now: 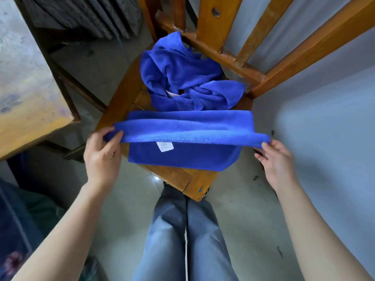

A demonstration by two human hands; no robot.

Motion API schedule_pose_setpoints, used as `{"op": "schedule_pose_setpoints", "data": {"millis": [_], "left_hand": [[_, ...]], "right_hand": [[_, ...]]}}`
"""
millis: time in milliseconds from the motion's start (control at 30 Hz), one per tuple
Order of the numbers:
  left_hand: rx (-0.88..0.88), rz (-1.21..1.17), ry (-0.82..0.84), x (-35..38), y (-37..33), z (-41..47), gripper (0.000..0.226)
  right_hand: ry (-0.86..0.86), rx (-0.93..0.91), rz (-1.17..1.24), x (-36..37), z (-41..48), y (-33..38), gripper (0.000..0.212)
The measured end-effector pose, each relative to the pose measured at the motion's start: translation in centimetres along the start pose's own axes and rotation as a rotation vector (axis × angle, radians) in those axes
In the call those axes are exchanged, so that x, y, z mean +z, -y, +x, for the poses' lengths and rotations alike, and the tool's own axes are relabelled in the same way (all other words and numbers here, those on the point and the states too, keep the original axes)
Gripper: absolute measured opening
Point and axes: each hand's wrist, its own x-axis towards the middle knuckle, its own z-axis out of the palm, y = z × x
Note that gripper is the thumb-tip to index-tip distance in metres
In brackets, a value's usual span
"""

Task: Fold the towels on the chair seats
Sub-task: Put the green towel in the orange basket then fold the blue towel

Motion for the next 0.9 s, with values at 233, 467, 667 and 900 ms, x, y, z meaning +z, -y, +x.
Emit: {"op": "schedule_pose_setpoints", "data": {"millis": [233,467,667,900], "left_hand": [[-0.604,-0.081,0.692,5.8,2.0,-6.8,0.025],[-0.978,-0.238,0.589,6.0,1.4,-6.1,0.023],[-1.355,-0.532,0.556,5.9,1.9,-4.7,0.031],[-1.408,-0.584,0.385,5.1,1.6,-4.5,0.024]], "right_hand": [[-0.076,0.318,-0.385,-0.6,2.7,-5.1,0.024],[-0.027,0.376,-0.413,0.6,4.4,-6.5,0.020],[0.029,0.453,-0.243,1.3,4.4,-7.8,0.019],[-0.017,0.418,-0.207,-0.5,3.0,-7.8,0.018]]}}
